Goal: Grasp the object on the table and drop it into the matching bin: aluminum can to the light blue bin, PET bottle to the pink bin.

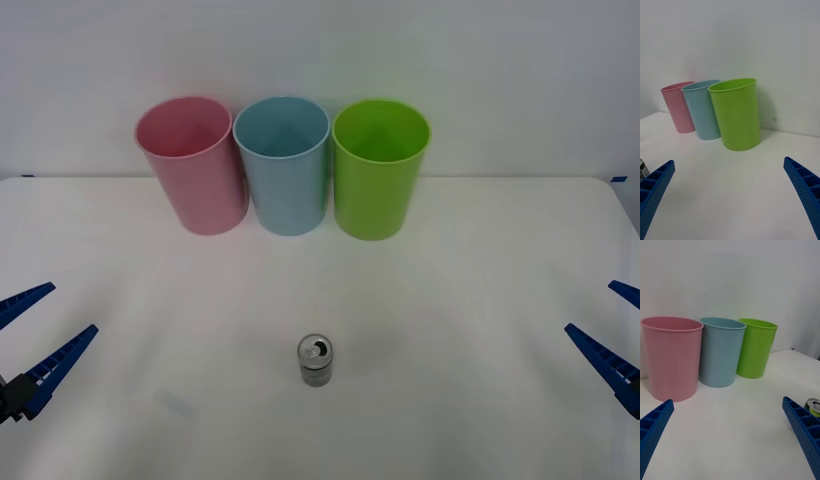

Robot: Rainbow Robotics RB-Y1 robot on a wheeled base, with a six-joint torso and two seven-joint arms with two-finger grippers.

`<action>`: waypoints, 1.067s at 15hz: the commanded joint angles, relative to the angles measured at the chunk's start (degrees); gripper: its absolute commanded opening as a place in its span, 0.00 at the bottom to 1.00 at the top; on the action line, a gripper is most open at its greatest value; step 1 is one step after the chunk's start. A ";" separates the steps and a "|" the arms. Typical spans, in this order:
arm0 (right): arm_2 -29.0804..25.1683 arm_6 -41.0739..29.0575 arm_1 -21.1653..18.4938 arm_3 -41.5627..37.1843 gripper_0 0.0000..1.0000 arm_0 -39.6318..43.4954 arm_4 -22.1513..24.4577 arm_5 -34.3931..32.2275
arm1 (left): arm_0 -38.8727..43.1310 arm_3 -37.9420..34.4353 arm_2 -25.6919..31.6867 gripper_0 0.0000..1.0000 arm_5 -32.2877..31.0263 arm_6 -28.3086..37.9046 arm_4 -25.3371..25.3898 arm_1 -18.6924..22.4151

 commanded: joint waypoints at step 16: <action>12.69 4.04 -0.73 -0.27 1.00 1.27 5.64 0.39 | 0.00 0.00 0.00 1.00 0.00 0.00 0.00 0.00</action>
